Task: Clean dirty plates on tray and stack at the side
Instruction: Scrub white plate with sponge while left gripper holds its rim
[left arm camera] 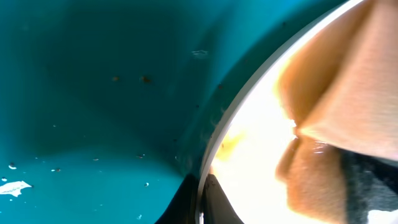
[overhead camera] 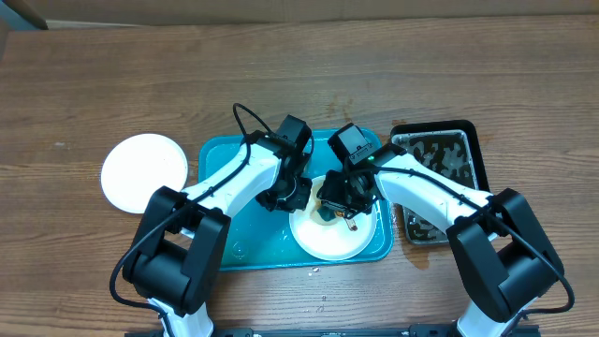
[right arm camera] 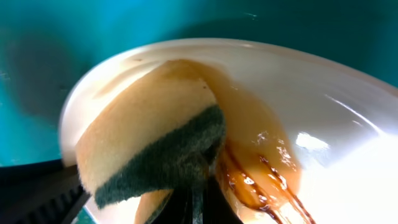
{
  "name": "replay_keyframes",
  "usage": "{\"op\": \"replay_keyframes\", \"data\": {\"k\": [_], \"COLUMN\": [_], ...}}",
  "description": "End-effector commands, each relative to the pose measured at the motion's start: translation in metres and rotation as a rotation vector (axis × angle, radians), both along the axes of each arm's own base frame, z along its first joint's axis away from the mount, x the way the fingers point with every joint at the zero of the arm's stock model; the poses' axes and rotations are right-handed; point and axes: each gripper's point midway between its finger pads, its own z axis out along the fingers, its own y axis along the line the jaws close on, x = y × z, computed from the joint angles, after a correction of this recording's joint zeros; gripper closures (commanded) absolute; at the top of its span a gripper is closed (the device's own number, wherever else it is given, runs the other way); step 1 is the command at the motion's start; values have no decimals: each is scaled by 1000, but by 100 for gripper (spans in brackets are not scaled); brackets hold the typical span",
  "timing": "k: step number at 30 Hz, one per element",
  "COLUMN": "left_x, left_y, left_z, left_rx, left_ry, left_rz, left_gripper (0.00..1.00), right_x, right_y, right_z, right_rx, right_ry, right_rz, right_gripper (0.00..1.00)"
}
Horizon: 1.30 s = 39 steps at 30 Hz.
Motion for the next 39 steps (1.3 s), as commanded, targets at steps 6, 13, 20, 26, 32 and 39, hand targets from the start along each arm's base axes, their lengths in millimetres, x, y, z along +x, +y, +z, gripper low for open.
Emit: {"op": "replay_keyframes", "data": {"k": [6, 13, 20, 26, 32, 39], "left_x": [2, 2, 1, 1, 1, 1], "left_y": [14, 14, 14, 14, 14, 14], "left_z": [-6, -6, -6, -6, -6, -6], "left_rx": [75, 75, 75, 74, 74, 75], "left_ry": [-2, -1, 2, 2, 2, 2], "left_rz": [78, 78, 78, 77, 76, 76], "left_gripper": [96, 96, 96, 96, 96, 96], "right_x": [-28, -40, 3, 32, -3, -30], "right_y": [-66, -118, -96, -47, 2, -83], "right_z": [-19, -13, -19, -17, -9, -18], "right_rx": [-305, -550, -459, -225, 18, -448], "right_ry": [104, 126, -70, -175, -84, 12], "right_rz": [-65, -52, 107, 91, 262, 244], "right_gripper": [96, 96, 93, 90, 95, 95]}}
